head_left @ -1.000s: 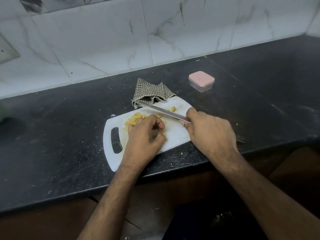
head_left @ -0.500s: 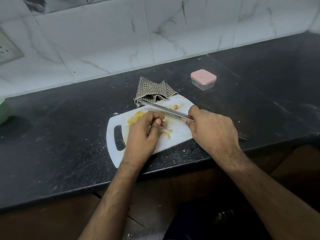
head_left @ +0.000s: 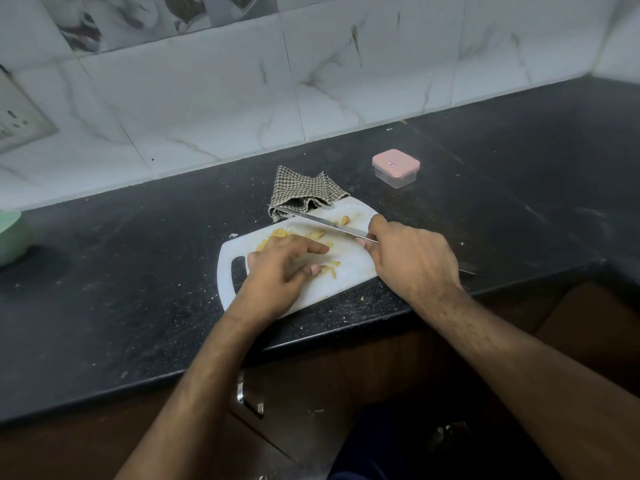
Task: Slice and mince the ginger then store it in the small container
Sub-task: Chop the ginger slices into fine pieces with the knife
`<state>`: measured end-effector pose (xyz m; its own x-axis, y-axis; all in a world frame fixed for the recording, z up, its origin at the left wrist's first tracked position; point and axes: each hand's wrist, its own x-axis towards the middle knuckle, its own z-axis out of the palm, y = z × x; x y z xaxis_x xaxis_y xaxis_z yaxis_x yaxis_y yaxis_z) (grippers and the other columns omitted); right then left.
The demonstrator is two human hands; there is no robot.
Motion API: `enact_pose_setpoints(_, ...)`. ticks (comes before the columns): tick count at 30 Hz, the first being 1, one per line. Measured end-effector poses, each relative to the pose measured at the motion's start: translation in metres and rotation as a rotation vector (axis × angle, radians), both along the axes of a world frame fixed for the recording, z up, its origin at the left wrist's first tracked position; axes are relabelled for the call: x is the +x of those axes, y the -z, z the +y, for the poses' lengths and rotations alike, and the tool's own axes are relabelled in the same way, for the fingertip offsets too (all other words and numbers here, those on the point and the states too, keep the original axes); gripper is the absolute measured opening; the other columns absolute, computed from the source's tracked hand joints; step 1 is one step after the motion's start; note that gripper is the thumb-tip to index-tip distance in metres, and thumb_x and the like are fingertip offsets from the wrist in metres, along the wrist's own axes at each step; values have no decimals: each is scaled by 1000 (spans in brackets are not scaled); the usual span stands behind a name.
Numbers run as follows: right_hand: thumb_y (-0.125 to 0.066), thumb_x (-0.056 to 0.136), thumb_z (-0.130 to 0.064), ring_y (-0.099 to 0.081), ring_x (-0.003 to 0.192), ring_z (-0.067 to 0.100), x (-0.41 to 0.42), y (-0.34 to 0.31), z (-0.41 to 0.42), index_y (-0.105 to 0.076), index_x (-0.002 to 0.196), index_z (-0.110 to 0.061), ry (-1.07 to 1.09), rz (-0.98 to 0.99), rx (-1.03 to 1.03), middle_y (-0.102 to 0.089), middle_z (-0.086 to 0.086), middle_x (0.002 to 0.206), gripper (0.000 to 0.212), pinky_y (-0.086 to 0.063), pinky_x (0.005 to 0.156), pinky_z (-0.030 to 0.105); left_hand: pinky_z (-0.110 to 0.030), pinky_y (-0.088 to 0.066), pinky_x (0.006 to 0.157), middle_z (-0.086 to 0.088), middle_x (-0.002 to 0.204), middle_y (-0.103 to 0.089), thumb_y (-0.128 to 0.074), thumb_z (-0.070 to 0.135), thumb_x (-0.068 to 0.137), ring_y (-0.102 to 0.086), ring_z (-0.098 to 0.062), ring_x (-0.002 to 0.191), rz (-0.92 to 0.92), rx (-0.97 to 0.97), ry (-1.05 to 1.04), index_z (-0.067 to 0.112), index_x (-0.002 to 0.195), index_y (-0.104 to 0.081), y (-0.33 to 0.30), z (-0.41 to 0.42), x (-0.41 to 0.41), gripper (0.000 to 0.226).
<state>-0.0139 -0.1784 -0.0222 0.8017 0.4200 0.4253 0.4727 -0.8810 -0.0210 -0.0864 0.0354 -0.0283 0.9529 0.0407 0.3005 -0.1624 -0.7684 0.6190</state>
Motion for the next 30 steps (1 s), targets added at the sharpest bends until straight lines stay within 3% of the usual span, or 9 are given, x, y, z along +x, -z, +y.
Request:
enact_pose_setpoints(4,-36,103,-52,-64,69,22,0,2,-2,-47,111,-24,15,-12,2,-63,-4,85,31,-43,51,33,-39,-26,101,29,147,-48,-66,33,99,-39,-2,139,110,286,210,41,141,-58,-8,18,3,43)
enact_pose_setpoints(8,-37,103,-52,-64,68,22,-1,2,-1,-48,110,-25,12,-8,14,-63,-5,85,30,-43,51,33,-37,-25,99,29,156,-38,-55,31,103,-30,1,144,106,445,314,40,150,-47,-9,21,5,49)
enact_pose_setpoints(12,-38,102,-52,-63,69,21,-1,2,-1,-49,110,-26,14,-4,25,-63,-6,85,29,-42,51,32,-38,-28,99,32,140,-53,-60,29,102,-40,4,131,38,423,290,37,140,-60,-6,16,10,39)
enact_pose_setpoints(15,-39,102,-51,-64,70,21,-3,1,-2,-49,109,-26,15,5,38,-63,-6,85,28,-43,52,32,-41,-43,103,25,123,-68,-70,32,95,-57,0,115,-65,318,276,31,126,-72,-4,15,10,31)
enact_pose_setpoints(20,-41,102,-51,-64,70,22,-2,-1,-2,-49,109,-26,11,7,56,-64,-6,85,28,-49,56,34,-18,-53,87,24,97,-69,-79,6,87,-64,7,96,-198,261,249,17,106,-80,-7,11,7,22)
enact_pose_setpoints(22,-42,102,-51,-64,71,23,-1,-1,-3,-48,109,-26,9,13,60,-64,-6,85,27,-49,56,34,-11,-49,86,20,97,-71,-77,4,88,-62,13,94,-195,290,244,16,108,-79,-10,10,7,23)
enact_pose_setpoints(24,-42,102,-50,-64,71,24,-1,0,-3,-48,108,-25,9,10,56,-65,-5,85,26,-45,55,34,-6,-44,84,16,100,-74,-74,5,91,-62,7,94,-152,336,263,15,117,-74,-15,6,6,27)
enact_pose_setpoints(27,-42,102,-50,-64,69,25,0,2,-2,-47,107,-25,9,-3,47,-64,-4,85,26,-41,53,33,-16,-44,82,11,106,-72,-68,11,96,-62,-7,96,-72,453,300,16,129,-58,-22,1,7,35)
enact_pose_setpoints(30,-42,102,-52,-64,68,24,1,4,-3,-47,105,-25,18,-5,50,-64,-4,83,27,-40,52,33,-26,-49,82,12,102,-67,-69,10,93,-61,-6,92,-11,411,306,18,125,-50,-27,1,10,38)
